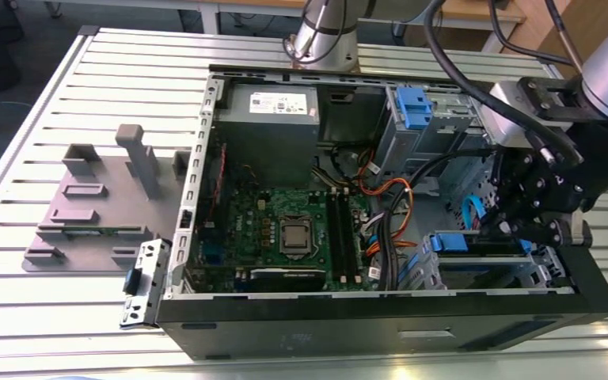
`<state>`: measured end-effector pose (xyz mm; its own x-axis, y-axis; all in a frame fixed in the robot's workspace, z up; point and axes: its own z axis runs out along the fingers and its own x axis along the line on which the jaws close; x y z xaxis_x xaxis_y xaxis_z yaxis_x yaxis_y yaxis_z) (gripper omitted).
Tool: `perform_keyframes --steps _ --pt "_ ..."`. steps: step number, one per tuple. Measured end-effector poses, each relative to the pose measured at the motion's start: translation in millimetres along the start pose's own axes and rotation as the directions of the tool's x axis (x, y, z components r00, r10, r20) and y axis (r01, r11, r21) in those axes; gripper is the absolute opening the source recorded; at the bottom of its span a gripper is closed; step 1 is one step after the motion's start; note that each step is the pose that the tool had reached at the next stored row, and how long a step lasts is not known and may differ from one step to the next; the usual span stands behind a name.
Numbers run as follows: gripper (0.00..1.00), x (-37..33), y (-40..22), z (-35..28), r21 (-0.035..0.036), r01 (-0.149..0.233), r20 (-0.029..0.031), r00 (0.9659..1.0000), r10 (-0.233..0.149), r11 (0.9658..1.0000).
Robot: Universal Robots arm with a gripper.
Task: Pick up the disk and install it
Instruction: 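Insert the second disk wire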
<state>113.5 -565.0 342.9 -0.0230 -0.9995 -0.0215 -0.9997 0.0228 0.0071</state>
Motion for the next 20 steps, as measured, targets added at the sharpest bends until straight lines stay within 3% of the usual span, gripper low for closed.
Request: perform_keyframes --steps 20 --pt "0.16 0.3 -3.8 1.4 -0.0005 0.0 0.0 1.0 0.0 1.0"
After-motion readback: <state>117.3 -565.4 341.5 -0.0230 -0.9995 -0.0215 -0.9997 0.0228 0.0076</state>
